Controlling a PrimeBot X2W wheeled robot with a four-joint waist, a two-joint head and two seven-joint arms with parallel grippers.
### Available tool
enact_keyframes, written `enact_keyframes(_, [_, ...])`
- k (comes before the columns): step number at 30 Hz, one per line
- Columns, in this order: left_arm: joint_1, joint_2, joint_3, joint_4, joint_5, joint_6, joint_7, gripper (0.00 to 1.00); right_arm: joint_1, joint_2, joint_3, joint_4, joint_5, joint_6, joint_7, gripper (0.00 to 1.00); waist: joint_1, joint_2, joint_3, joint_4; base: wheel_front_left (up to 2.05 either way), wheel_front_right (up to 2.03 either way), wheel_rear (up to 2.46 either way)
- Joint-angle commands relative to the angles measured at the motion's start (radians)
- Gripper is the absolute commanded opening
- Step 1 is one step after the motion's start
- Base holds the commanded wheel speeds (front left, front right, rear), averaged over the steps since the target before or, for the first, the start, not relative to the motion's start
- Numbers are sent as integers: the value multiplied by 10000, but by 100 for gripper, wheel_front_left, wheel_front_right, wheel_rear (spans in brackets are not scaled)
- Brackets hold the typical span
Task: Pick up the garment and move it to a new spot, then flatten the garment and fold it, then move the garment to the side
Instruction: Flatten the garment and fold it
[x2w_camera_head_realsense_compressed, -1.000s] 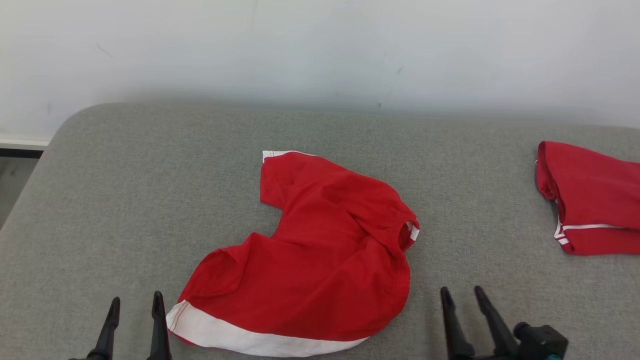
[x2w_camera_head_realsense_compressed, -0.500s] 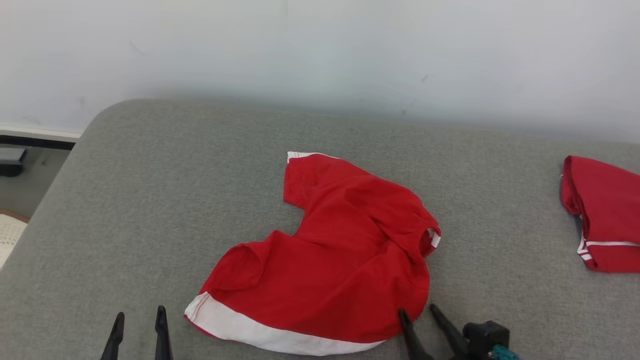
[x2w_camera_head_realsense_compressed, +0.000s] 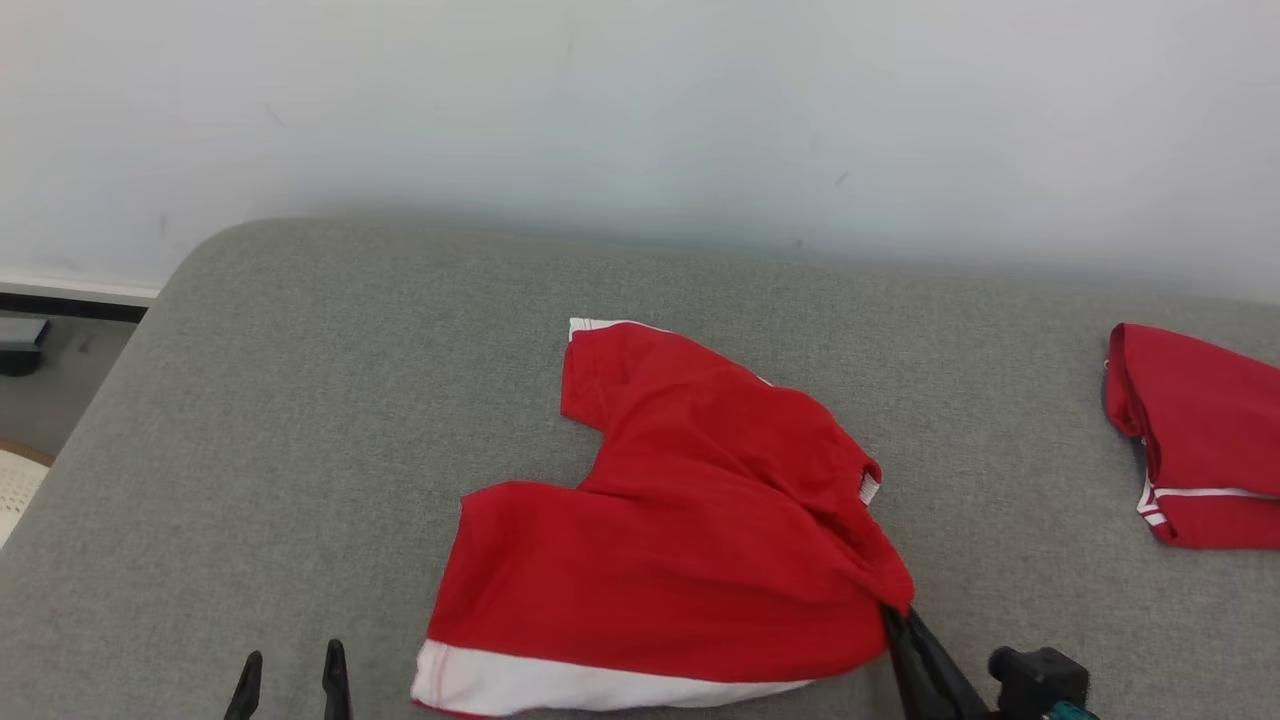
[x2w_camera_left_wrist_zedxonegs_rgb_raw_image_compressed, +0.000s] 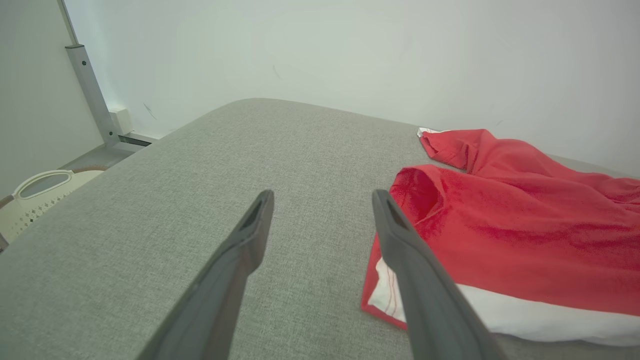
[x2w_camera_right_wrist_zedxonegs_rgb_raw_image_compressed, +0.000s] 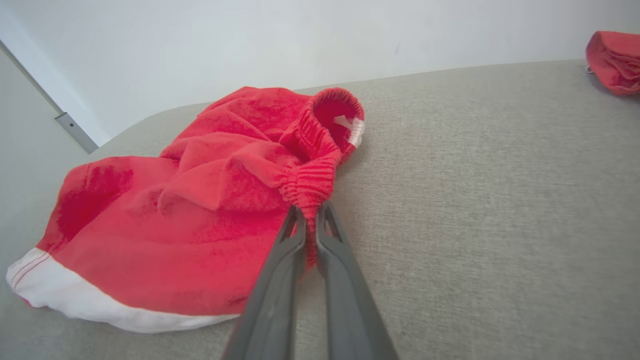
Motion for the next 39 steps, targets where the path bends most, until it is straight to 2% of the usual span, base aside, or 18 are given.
enact_keyframes(1, [34, 7, -16, 23, -146, 21, -30, 100, 326, -111, -235, -379, -131, 5, -1, 0, 0, 0, -67, -135, 0, 0, 0])
enact_keyframes(6, [24, 8, -69, 45, -128, 6, -30, 100, 1497, -375, -957, -1754, -428, 5, -3, 0, 0, 0, -81, -431, 0, 0, 0])
enact_keyframes(10, [-13, 10, -143, 42, -165, 14, -30, 100, 2197, -556, -1049, -2583, -522, 5, -1, 0, 0, 0, -1, -613, 0, 0, 0])
enact_keyframes(14, [-95, 8, -166, 60, -157, 14, -30, 100, 2373, -627, -886, -2979, -570, 5, -3, 0, 0, 0, 53, -682, 0, 0, 0])
enact_keyframes(19, [-164, 10, -291, 96, -238, 54, -30, 100, 1606, -683, -353, -2842, -510, 5, -1, 0, 0, 0, 86, -570, 0, 0, 0])
enact_keyframes(25, [-255, 7, -461, 218, -273, 58, -30, 100, -247, -735, 402, -1614, -425, 5, -3, 0, 0, 0, 114, -200, 0, 0, 0])
enact_keyframes(32, [-459, 8, -869, 365, -367, 63, -30, 100, -2392, -577, 792, 1327, -562, 5, 1, 0, 0, 0, 139, 346, 0, 0, 0])
enact_keyframes(36, [-431, 11, -1022, 395, -417, 77, -30, 100, -3104, -438, 892, 2794, -639, 5, 1, 0, 0, 0, 128, 529, 0, 0, 0])
enact_keyframes(39, [-421, 8, -1082, 407, -446, 102, -30, 100, -3333, -387, 913, 3131, -646, 5, -1, 0, 0, 0, 132, 556, 0, 0, 0])
